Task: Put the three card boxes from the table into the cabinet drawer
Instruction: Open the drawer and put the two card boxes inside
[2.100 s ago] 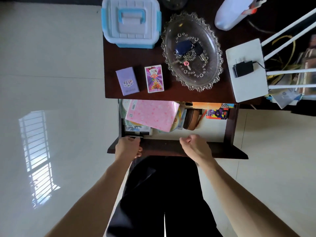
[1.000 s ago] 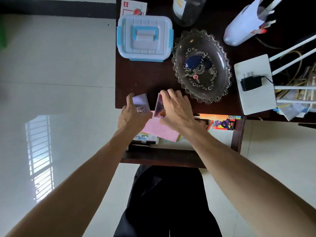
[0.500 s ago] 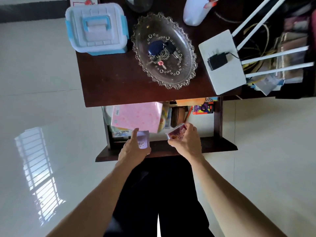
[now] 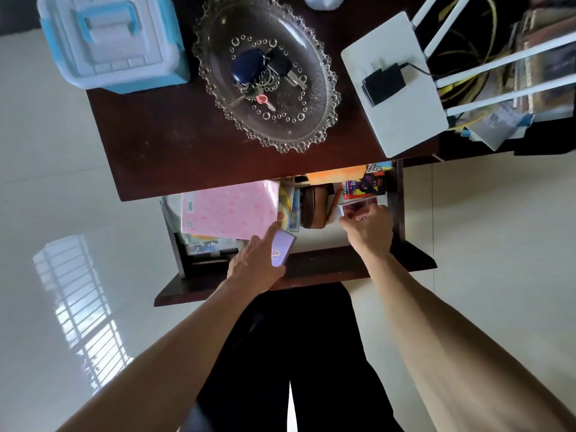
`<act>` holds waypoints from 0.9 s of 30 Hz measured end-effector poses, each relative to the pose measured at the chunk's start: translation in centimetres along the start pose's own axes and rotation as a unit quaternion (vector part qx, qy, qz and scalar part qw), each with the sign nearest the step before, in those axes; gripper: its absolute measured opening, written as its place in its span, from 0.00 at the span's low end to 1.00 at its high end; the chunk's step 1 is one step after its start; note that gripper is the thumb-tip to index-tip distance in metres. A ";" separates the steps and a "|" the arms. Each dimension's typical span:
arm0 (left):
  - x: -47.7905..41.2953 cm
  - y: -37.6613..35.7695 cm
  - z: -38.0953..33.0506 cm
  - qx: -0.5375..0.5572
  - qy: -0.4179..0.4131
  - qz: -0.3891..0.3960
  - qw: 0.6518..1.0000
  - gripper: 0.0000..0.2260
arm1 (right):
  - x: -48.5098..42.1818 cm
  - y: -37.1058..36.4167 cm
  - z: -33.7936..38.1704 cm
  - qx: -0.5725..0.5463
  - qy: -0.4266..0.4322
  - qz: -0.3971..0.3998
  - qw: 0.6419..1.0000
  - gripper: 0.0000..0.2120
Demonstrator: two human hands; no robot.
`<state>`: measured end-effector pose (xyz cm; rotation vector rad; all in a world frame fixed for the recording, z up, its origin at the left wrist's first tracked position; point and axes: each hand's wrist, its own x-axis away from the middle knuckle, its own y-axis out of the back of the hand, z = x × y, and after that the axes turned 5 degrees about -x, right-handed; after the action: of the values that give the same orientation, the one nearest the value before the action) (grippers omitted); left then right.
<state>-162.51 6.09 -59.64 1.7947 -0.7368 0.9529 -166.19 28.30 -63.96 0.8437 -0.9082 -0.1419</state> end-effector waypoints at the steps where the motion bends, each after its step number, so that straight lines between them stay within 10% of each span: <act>1: -0.5 -0.1 0.1 0.010 0.000 0.002 1.000 0.41 | -0.4 -0.2 -0.1 0.010 -0.005 -0.002 1.000 0.28; 27: -1.7 -2.5 1.5 0.026 -0.022 -0.013 0.999 0.48 | -2.1 -2.1 -1.2 0.145 -0.037 0.025 0.988 0.23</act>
<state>-160.96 5.82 -62.63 1.8723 -0.7194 0.9258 -166.12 28.47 -67.12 1.0899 -1.0335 0.0044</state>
